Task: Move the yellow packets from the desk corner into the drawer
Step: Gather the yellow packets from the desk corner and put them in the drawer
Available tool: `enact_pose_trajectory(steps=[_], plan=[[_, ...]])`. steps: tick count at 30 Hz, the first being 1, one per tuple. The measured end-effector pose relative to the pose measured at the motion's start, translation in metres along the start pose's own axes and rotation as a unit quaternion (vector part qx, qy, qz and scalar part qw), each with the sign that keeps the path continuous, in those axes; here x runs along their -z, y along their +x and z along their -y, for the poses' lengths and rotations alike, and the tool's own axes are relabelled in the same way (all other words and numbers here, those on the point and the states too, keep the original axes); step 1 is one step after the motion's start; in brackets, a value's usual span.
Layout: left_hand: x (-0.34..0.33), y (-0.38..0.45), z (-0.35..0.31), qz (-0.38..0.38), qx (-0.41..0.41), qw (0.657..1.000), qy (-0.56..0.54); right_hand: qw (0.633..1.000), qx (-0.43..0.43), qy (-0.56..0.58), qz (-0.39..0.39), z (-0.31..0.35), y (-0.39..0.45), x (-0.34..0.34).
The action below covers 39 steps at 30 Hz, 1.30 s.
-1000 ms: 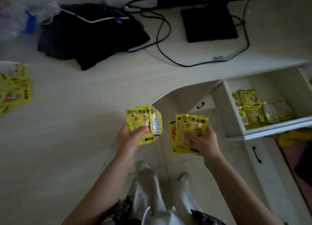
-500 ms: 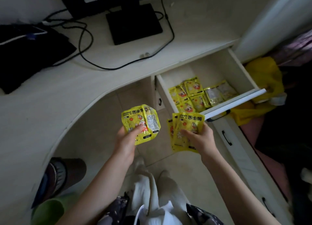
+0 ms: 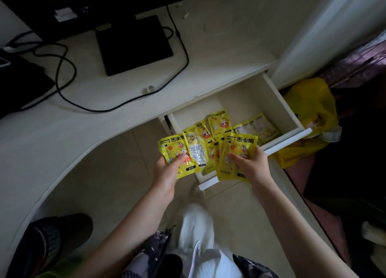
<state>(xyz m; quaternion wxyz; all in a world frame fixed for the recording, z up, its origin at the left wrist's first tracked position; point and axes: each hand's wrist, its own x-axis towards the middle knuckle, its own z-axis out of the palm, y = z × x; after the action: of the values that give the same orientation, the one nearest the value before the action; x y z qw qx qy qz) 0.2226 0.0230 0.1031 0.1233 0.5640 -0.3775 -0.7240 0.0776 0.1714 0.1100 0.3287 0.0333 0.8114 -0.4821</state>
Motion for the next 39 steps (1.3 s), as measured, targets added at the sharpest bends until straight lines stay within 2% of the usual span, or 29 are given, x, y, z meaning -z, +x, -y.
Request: enact_pose_trajectory(steps=[11,16,20,24,33,39], plan=[[-0.095,0.064,-0.008,-0.027,0.055,0.998,0.0,0.999,0.014,-0.042,0.004,0.048,0.109,0.042],[-0.137,0.089,0.004,-0.057,0.086,0.995,0.017,0.995,0.01,-0.09,0.037,0.05,0.165,0.061],[-0.167,0.102,0.013,-0.122,0.096,0.988,0.001,0.986,0.01,-0.145,0.077,0.044,0.214,0.068],[-0.192,0.118,0.025,-0.156,0.105,0.982,0.018,0.977,0.007,-0.188,0.101,0.038,0.255,0.065],[-0.233,0.161,0.039,-0.157,0.094,0.981,0.067,0.967,0.027,-0.22,0.124,0.021,0.309,0.041],[-0.235,0.167,0.051,-0.15,0.088,0.974,0.144,0.965,-0.016,-0.221,0.142,0.009,0.317,0.045]])
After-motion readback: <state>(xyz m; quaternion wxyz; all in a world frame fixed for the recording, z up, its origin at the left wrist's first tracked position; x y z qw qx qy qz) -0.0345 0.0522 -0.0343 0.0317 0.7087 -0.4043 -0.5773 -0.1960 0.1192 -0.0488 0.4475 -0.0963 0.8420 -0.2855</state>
